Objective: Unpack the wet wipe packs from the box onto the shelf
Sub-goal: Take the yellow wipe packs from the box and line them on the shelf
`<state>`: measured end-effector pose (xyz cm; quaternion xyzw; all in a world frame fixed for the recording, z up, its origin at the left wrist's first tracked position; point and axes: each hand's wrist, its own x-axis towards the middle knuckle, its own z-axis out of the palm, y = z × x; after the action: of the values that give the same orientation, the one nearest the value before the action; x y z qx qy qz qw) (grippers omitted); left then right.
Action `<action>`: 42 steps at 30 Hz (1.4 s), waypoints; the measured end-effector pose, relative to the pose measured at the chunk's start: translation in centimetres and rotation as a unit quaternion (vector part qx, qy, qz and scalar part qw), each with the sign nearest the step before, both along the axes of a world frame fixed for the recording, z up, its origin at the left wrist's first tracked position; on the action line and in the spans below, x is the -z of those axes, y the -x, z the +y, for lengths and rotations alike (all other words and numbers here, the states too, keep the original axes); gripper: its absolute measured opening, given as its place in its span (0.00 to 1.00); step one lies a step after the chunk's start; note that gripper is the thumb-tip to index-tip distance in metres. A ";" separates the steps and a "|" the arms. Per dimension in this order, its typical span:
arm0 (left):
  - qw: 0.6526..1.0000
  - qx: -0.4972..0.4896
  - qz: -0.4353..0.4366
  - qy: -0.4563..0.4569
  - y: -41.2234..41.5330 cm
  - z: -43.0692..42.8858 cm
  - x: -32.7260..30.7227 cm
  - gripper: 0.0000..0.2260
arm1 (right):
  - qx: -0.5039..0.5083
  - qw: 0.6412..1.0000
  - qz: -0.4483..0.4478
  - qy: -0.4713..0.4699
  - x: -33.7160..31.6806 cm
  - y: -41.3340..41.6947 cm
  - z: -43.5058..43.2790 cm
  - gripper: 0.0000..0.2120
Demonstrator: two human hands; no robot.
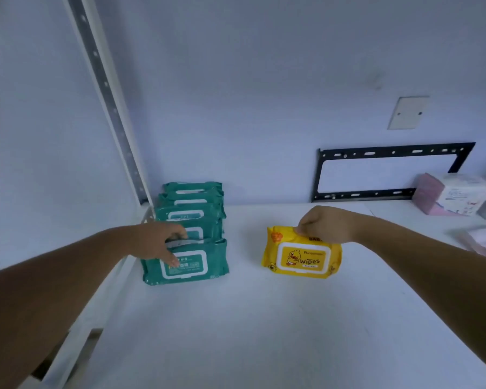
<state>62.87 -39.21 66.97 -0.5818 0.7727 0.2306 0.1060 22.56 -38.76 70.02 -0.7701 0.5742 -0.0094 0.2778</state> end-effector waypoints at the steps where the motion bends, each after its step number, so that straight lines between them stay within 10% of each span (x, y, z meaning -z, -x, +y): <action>1: 1.000 -0.006 0.013 0.009 0.0 -0.1 0.2 0.19 | -0.002 1.000 -0.001 0.004 0.1 -0.3 -0.8 0.23; 42: 0.986 0.024 0.019 0.166 -2.1 -1.0 3.8 0.25 | -0.027 0.997 0.007 0.069 6.5 -10.2 -24.6 0.19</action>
<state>65.00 -40.24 63.15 -0.5683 0.8157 0.1075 -0.0019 32.75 -63.31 63.57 -0.8024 0.5533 -0.0365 0.2205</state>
